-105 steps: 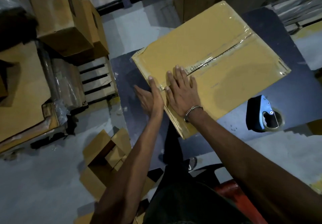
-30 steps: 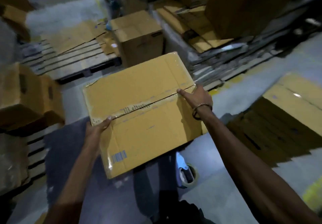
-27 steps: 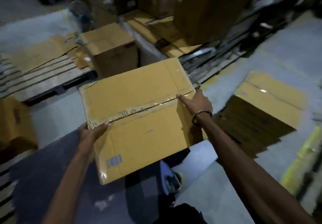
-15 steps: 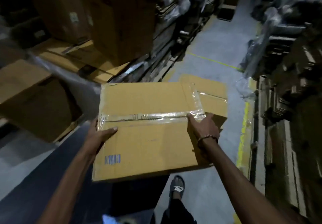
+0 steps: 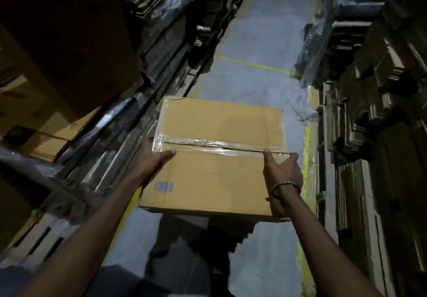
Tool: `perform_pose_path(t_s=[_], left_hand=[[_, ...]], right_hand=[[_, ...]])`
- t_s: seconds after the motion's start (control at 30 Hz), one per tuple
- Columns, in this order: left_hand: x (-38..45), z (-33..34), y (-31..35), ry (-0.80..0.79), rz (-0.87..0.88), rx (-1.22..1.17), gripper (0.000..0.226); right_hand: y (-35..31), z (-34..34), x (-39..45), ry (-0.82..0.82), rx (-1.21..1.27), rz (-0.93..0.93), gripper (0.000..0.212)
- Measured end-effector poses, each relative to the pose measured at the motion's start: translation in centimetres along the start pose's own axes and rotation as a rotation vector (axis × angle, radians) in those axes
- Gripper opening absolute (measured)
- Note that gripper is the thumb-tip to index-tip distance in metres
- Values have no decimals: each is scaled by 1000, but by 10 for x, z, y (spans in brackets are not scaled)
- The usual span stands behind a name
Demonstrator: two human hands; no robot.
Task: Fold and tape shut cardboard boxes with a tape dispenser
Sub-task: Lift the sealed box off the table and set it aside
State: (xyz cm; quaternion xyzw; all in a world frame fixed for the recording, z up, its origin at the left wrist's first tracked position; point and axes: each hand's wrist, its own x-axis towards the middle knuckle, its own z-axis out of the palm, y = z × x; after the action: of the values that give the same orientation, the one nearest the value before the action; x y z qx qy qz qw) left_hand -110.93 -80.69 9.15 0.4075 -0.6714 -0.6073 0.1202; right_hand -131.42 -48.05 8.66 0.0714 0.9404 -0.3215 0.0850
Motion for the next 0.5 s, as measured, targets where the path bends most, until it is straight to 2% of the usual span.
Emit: perform_pose_path(t_s=[0.17, 0.23, 0.3, 0.37, 0.5], left_hand=[[95, 51, -2, -54, 93, 159, 77], [115, 66, -4, -39, 133, 242, 69], [130, 80, -17, -36, 197, 480, 70], [141, 95, -35, -48, 185, 748, 74], [141, 108, -51, 15, 165, 812, 67]], right_hand=[[-9, 9, 82, -47, 3, 21, 98], [-5, 16, 105, -135, -16, 13, 102], [1, 27, 119, -266, -71, -3, 112], [6, 39, 127, -355, -122, -3, 118], [9, 52, 134, -399, -97, 32, 123]])
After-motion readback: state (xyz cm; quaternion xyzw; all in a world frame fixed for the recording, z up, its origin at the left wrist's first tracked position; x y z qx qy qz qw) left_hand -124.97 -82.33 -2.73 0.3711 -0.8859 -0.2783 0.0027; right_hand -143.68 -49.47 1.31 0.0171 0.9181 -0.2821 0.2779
